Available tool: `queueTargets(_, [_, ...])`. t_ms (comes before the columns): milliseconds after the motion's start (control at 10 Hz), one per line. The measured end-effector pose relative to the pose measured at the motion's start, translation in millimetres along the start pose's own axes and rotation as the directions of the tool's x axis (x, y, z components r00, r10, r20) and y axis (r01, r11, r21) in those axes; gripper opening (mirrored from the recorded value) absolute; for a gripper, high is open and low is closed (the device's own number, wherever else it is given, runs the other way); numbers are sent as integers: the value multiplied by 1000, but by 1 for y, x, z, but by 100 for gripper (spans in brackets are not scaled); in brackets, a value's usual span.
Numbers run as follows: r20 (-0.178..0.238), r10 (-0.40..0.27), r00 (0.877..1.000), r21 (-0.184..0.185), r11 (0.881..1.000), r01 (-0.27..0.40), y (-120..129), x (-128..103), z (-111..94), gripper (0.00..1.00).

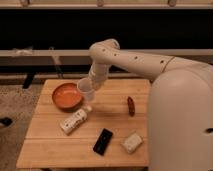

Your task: Place the ceramic cup in the ceramic bowl

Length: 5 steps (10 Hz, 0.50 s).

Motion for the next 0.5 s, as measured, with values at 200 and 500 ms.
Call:
queueTargets(200, [3,-39,999,-22,999,39,35,-15,7,0])
queueTargets(500, [9,-96,995,-52,994,97,89,-38,26,0])
